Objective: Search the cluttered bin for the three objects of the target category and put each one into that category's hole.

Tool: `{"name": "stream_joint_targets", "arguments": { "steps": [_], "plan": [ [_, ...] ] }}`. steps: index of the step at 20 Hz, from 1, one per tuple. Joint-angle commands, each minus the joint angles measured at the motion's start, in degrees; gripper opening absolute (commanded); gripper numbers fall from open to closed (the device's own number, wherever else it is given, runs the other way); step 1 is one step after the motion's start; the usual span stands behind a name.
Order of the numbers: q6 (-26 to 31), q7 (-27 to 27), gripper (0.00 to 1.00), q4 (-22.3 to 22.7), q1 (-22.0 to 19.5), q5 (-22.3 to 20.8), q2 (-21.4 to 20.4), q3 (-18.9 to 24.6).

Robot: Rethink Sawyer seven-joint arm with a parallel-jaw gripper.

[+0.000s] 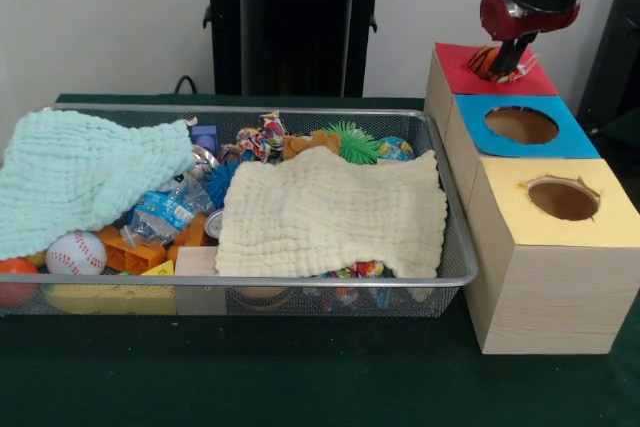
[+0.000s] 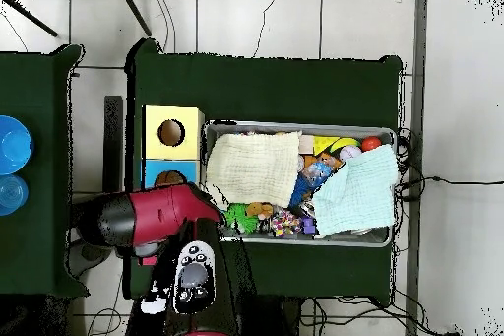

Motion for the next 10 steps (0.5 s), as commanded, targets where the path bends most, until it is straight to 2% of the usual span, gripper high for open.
{"name": "stream_joint_targets", "arguments": {
  "steps": [1, 5, 10],
  "plan": [
    [-2.9, 9.6, 0.00, 2.2, -0.5, 3.4, 4.5, 4.2],
    [0.4, 9.9, 0.00, 0.4, 0.9, 2.1, 7.0, 2.8],
    [1.8, 10.5, 0.00, -1.1, 2.0, 1.3, 9.2, 1.7]
  ]
}}
